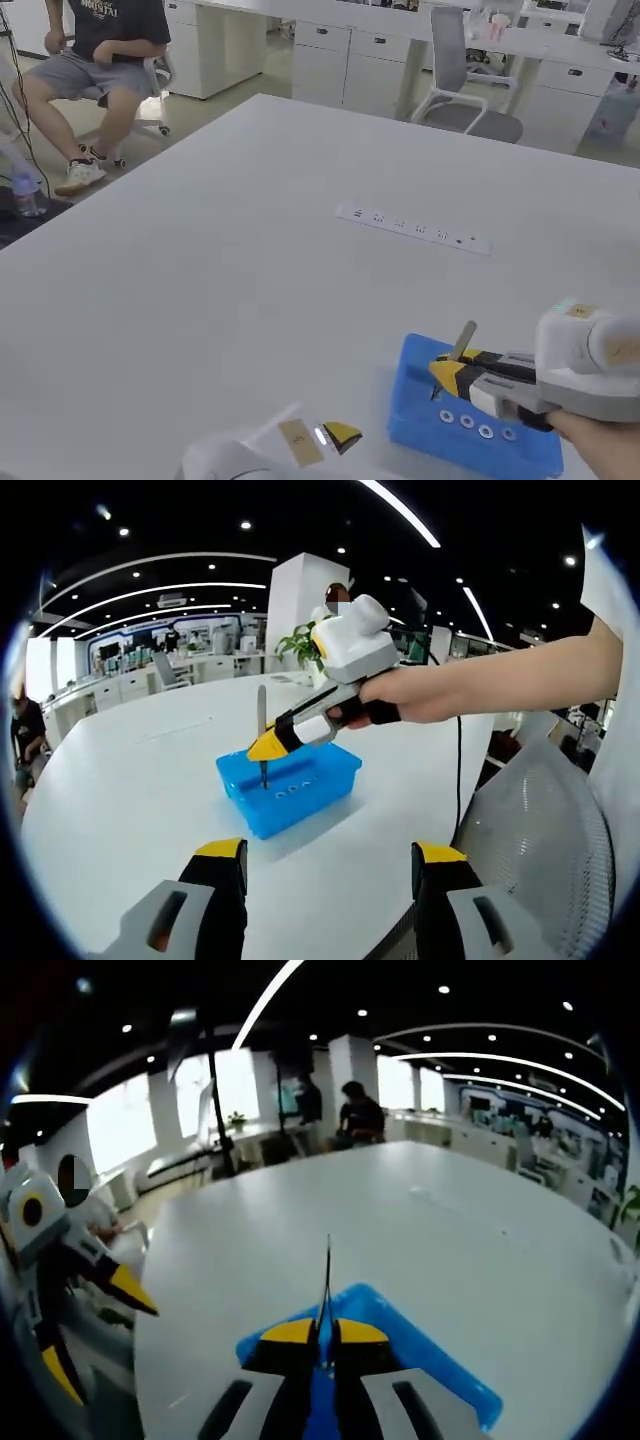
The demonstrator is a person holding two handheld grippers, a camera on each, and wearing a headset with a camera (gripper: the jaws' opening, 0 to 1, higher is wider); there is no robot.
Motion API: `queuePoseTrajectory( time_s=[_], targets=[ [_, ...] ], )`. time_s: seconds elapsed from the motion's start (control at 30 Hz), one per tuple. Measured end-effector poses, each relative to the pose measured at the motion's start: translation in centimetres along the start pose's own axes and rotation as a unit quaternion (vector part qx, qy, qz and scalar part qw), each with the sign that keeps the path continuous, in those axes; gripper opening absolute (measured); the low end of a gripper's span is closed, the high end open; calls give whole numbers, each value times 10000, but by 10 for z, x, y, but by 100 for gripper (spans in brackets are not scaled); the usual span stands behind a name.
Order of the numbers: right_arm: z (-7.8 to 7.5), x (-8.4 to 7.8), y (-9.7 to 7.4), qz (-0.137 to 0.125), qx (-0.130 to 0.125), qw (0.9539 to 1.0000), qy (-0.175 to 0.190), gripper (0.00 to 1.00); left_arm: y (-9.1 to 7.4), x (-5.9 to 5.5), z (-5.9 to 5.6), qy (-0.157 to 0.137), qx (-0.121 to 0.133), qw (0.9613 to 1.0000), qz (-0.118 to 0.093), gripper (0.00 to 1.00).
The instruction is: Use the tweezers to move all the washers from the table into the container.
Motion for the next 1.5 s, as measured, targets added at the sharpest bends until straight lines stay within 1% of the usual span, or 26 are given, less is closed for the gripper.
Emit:
queuePoseTrajectory(
  time_s=[0.13,0.2,0.23,0.3,0.5,0.67,0.87,0.97,1.03,1.07,1.37,1.5],
  targets=[
    [-1,-5,3,10,33,10000,-91,4,0,2,0,-44,1,10000,-66,68],
    [-1,-8,5,40,74,9998,-194,4,0,3,0,-65,-6,9999,-105,68],
    [0,-9,6,55,109,9996,-239,4,0,3,0,-62,-2,9999,-96,68],
    [-1,-13,8,121,81,9993,-337,4,0,2,0,-41,1,10000,-59,67],
    [-1,-12,11,30,129,9996,-266,4,0,1,-1,-37,-6,10000,-49,67],
    [0,-14,16,76,175,9994,-305,4,0,1,-1,-29,-8,10000,-32,67],
    [1,-16,17,67,190,9996,-211,4,0,1,-1,-34,-7,10000,-28,67],
    [1,-18,16,90,199,9995,-229,4,0,1,-1,-32,-8,10000,-26,67],
    [2,-19,16,117,193,9992,-331,4,0,2,-1,-63,-1,9999,-83,67],
    [2,-19,16,87,203,9993,-290,4,0,3,-1,-88,2,9999,-104,67],
    [3,-20,15,-10,267,9993,-270,4,-1,3,-2,-82,-18,9999,-107,66],
    [2,-20,14,-83,269,9995,-168,5,-3,7,-1,-206,-14,9995,-235,65]
  ],
)
Point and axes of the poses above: the centre of the closed fingertips' face, and the gripper's own axes: y roughly forward along the fingers, z roughly to its left, x roughly out of its top, the point moved 4 cm from there along -y, roughly backward along the fingers, and after that the axes turned 6 degrees about y, right-handed, at the moved point
